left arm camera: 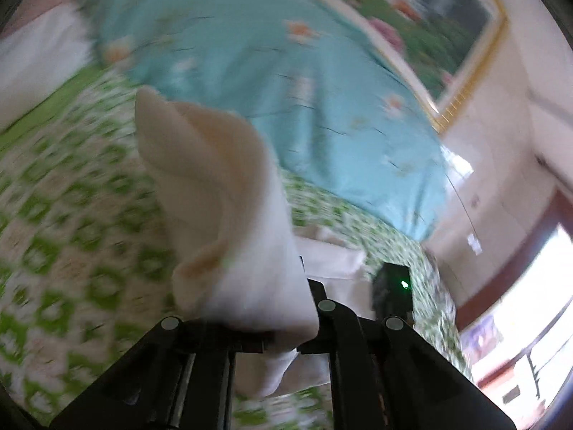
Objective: Fold large clothes
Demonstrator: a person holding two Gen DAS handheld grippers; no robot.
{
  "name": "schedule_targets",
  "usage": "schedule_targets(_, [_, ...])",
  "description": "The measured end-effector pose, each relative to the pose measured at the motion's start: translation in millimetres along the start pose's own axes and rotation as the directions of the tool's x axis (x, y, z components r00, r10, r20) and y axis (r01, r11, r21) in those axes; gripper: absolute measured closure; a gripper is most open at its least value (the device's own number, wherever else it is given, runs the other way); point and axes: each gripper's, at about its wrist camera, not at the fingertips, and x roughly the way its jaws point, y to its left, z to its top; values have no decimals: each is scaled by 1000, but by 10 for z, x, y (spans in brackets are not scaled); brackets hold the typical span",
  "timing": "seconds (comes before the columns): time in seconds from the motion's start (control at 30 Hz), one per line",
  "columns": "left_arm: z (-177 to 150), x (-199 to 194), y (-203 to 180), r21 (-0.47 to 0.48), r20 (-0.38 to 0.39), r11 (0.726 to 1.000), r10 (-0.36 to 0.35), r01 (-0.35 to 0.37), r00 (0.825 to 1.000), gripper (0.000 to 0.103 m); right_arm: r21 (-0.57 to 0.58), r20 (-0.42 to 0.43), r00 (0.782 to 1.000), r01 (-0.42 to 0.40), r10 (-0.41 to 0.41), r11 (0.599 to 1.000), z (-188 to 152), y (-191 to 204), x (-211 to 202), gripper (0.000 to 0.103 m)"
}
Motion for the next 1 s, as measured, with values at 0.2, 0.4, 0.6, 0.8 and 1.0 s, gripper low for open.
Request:
schedule_targets(0.2, [-316, 740, -676, 200, -169, 977, -38, 72, 985, 96, 255, 157, 981, -148, 110, 955, 27, -719, -690, 101])
schedule_targets(0.4, [-925, 1383, -945, 366, -319, 929, 72, 53, 945, 96, 444, 339, 927, -307, 160, 842, -11, -1449, -1220, 65])
schedule_targets(0.6, [-979, 1340, -1011, 400, -299, 915, 82, 47, 951, 96, 378, 273, 950, -251, 152, 891, 200, -1315, -1136, 58])
schedule_targets(0.8, [-1018, 1314, -1110, 474, -280, 880, 116, 32, 953, 96, 236, 152, 985, -116, 81, 965, 669, -1013, -742, 63])
schedule_targets(1.0, [-858, 1148, -1361, 471, -258, 878, 45, 85, 965, 96, 127, 193, 978, -109, 84, 986, 788, -877, -1007, 95])
